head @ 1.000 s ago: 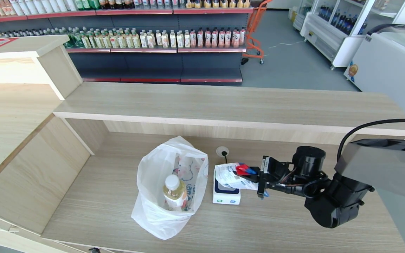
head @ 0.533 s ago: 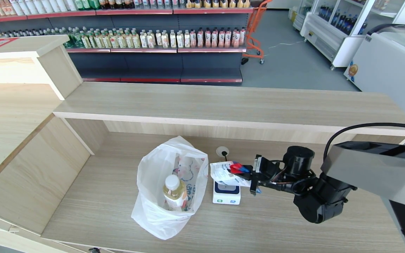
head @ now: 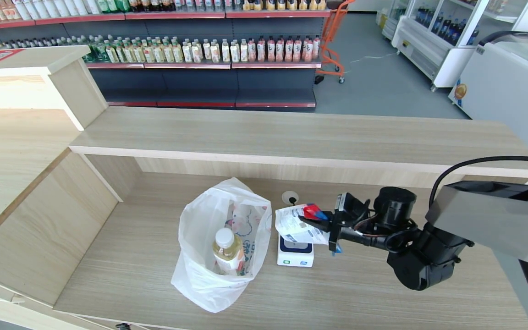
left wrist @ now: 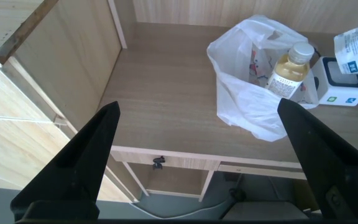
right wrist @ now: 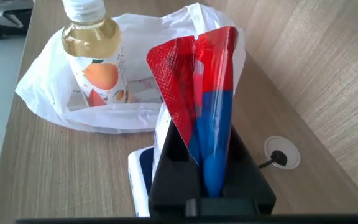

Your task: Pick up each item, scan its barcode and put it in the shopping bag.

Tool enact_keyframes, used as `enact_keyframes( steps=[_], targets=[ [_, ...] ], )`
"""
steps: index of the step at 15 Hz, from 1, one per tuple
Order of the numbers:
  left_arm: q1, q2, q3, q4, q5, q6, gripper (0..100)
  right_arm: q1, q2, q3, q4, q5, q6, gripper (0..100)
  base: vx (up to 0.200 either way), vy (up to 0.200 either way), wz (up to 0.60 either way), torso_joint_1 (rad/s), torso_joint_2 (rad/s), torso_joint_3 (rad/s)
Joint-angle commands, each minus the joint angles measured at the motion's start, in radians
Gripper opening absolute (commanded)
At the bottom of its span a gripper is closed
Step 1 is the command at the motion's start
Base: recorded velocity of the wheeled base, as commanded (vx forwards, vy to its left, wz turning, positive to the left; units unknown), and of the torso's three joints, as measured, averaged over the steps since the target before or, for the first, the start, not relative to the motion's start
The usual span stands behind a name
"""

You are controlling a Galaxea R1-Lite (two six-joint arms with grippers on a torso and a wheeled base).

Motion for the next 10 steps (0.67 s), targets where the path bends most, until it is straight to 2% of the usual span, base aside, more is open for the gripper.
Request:
enact_keyframes(
  steps=[1,2,3,5,6,8,10],
  targets=[
    [0.000,0.000,-0.001,0.000,0.000,0.000,100,-0.017,-0.267,0.163,0.012,-0.121,0.327,0,0.000,0.000,0.00,0.000,0.00,0.000],
    [0.000,0.000,0.000,0.000,0.000,0.000,100,-0.008,-0.347,0.195,0.047,-0.188,0.480,0,0.000,0.000,0.00,0.000,0.00,0.000],
    [0.000,0.000,0.000,0.000,0.000,0.000,100,-0.003,-0.388,0.202,0.099,-0.213,0.534,0,0.000,0.000,0.00,0.000,0.00,0.000],
    [0.000,0.000,0.000,0.000,0.000,0.000,100,-0.002,-0.451,0.192,0.288,-0.239,0.550,0,0.000,0.000,0.00,0.000,0.00,0.000],
    [0.000,0.000,0.000,0.000,0.000,0.000,100,0.020,-0.445,0.182,0.325,-0.240,0.606,0,0.000,0.000,0.00,0.000,0.00,0.000],
    [0.000,0.000,-0.001,0.000,0.000,0.000,100,0.066,-0.388,0.148,0.331,-0.245,0.705,0,0.000,0.000,0.00,0.000,0.00,0.000],
    [0.000,0.000,0.000,0.000,0.000,0.000,100,0.103,-0.281,0.050,0.331,-0.293,0.713,0,0.000,0.000,0.00,0.000,0.00,0.000]
  ],
)
